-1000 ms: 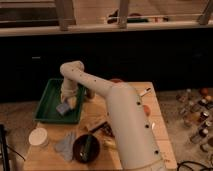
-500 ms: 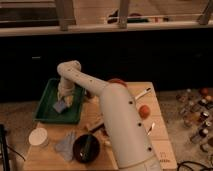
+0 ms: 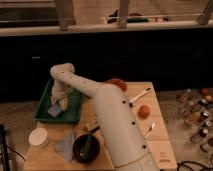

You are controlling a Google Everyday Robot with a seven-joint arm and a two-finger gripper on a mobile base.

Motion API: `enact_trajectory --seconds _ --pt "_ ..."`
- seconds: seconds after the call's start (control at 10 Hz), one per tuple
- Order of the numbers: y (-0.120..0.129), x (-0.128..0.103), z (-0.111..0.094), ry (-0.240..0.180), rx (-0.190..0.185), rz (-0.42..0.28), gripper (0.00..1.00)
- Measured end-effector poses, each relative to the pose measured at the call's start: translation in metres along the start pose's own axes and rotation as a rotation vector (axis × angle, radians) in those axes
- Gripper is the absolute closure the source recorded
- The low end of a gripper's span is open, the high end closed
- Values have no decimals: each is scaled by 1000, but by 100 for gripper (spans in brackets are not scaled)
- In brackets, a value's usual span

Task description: Wipe tray with sponge

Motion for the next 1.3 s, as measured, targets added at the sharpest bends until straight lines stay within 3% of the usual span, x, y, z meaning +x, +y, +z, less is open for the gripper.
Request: enact_trajectory --seconds 0.4,0.6,1.1,1.3 --pt "42 14 -9 -6 -20 70 100" --pt "54 26 -14 11 -27 117 100" --pt "30 51 -24 73 -4 140 100" --pt "17 53 -20 74 -18 127 100"
